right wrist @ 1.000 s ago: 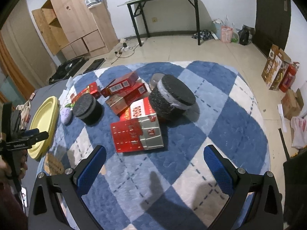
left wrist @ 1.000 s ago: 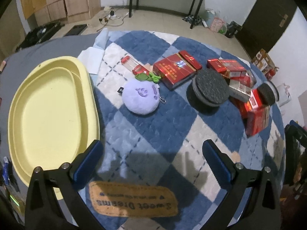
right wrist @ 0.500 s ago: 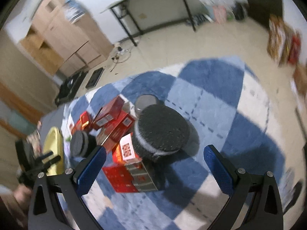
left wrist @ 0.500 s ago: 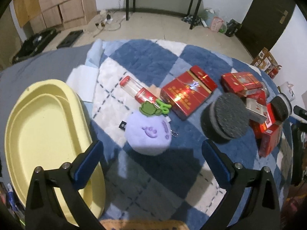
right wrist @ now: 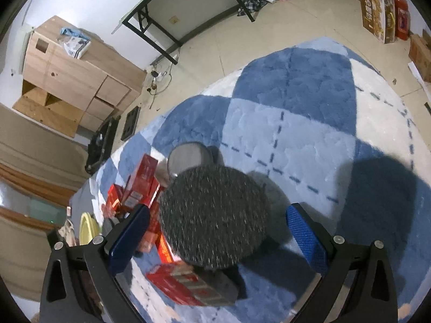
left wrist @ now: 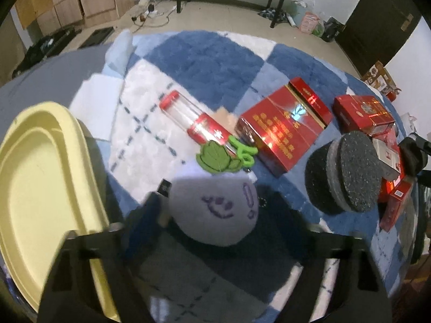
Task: Organize rigid objects
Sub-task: 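Grasp the lavender plush with the left tool while the right tool grasps the black foam puck, then carry both held objects over the yellow tray and open both tools, then move both tools back from the tray toward the objects on the rug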
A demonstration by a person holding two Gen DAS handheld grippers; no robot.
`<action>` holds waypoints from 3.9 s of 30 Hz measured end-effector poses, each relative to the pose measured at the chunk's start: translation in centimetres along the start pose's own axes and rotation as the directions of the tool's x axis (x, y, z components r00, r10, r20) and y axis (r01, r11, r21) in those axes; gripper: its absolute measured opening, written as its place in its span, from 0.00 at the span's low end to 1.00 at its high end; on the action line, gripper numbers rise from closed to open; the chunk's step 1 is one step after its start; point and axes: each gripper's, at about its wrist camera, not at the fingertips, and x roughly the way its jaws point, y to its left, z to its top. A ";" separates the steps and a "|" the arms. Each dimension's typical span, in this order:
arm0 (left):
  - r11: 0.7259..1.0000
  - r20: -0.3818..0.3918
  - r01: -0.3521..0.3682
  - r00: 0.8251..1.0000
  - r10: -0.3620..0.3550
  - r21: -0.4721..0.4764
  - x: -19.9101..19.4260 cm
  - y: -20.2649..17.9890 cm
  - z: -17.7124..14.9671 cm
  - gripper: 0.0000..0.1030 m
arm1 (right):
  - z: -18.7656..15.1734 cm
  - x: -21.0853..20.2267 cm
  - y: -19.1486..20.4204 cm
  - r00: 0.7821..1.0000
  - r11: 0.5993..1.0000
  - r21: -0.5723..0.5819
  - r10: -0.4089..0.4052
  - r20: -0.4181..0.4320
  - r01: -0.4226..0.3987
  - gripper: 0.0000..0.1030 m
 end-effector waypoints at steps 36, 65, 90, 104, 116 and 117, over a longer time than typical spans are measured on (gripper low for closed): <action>0.957 0.125 -0.192 0.967 0.222 -0.217 -9.4 23.9 -5.2 0.55 | -23.7 18.2 42.7 0.991 0.453 -0.882 0.060 -0.118 -0.132 0.66; 0.960 0.126 -0.174 0.971 0.204 -0.218 -6.4 25.0 -5.7 0.73 | -26.7 28.1 44.4 0.999 0.443 -0.896 -0.021 -0.051 -0.036 0.82; 0.991 0.212 -0.082 0.975 0.059 0.101 -14.7 1.5 -1.0 1.00 | -14.3 0.1 22.3 0.985 0.695 -0.699 -0.101 0.140 0.170 1.00; 0.996 0.112 0.071 0.992 -0.064 -0.059 -7.1 -2.1 -0.6 1.00 | -12.4 -2.7 6.0 0.978 0.876 -0.437 -0.182 0.099 0.207 1.00; 0.991 0.123 0.017 0.992 -0.033 0.134 -4.1 -12.4 0.3 1.00 | -11.1 2.2 7.9 0.976 0.846 -0.488 -0.206 0.075 0.216 1.00; 0.990 0.127 0.008 0.992 -0.026 0.139 -3.8 -12.6 0.5 1.00 | -11.0 2.4 7.9 0.976 0.847 -0.486 -0.205 0.073 0.215 1.00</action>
